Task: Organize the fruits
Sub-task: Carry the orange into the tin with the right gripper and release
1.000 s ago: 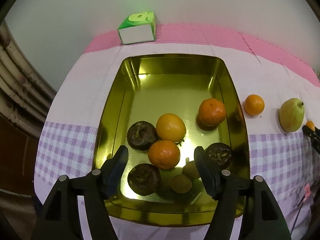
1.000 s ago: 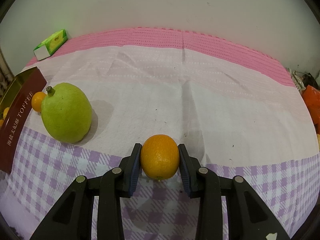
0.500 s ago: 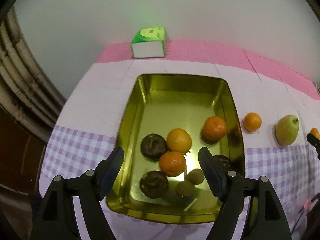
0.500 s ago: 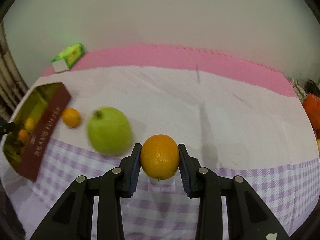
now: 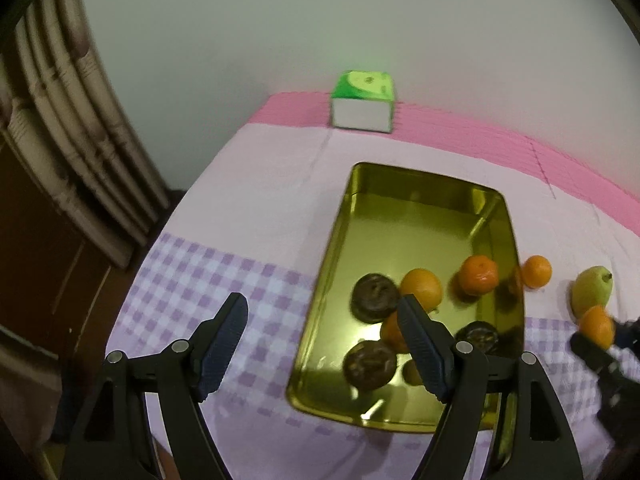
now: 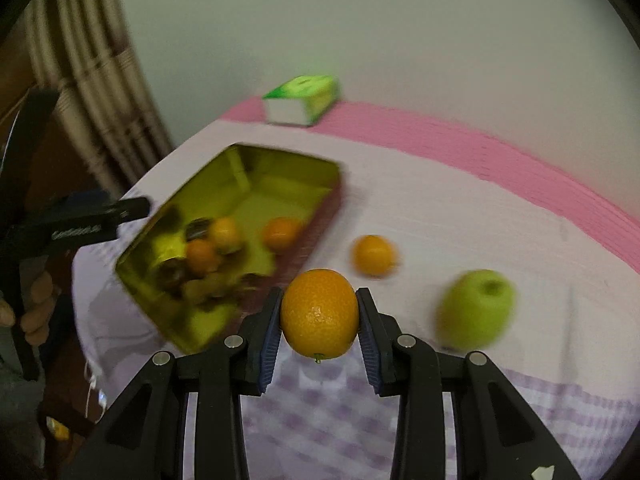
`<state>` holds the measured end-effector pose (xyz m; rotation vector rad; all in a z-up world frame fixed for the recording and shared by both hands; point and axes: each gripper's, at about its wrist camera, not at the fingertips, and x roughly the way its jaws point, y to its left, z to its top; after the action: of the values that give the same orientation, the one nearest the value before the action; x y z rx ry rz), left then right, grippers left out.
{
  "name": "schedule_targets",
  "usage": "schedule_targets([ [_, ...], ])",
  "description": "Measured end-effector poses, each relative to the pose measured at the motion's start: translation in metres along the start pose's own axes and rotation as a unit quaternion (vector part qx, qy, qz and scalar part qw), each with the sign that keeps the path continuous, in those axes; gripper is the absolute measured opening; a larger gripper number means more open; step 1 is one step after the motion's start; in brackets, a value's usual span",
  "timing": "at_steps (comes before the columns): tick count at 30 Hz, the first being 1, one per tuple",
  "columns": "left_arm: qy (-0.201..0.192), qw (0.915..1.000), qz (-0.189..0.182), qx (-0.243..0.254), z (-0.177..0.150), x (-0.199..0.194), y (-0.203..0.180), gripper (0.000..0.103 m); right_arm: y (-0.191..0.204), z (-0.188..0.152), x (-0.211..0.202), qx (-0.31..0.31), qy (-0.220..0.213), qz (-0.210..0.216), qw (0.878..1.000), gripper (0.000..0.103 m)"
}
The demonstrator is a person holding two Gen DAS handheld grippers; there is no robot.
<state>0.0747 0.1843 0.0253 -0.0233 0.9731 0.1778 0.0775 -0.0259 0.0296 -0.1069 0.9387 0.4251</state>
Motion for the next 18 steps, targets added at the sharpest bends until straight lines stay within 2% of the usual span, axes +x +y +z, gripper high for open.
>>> schedule_targets([
  [7,0.019,0.999,0.007,-0.039,-0.01,0.001,0.025,0.077,0.049,0.008,0.031,-0.049,0.019,0.03,0.998,0.033],
  [18,0.022,0.9984,0.006,-0.052,-0.01,0.006,0.03,0.077,0.072,0.006,0.063,-0.076,0.049,0.031,0.995,0.033],
])
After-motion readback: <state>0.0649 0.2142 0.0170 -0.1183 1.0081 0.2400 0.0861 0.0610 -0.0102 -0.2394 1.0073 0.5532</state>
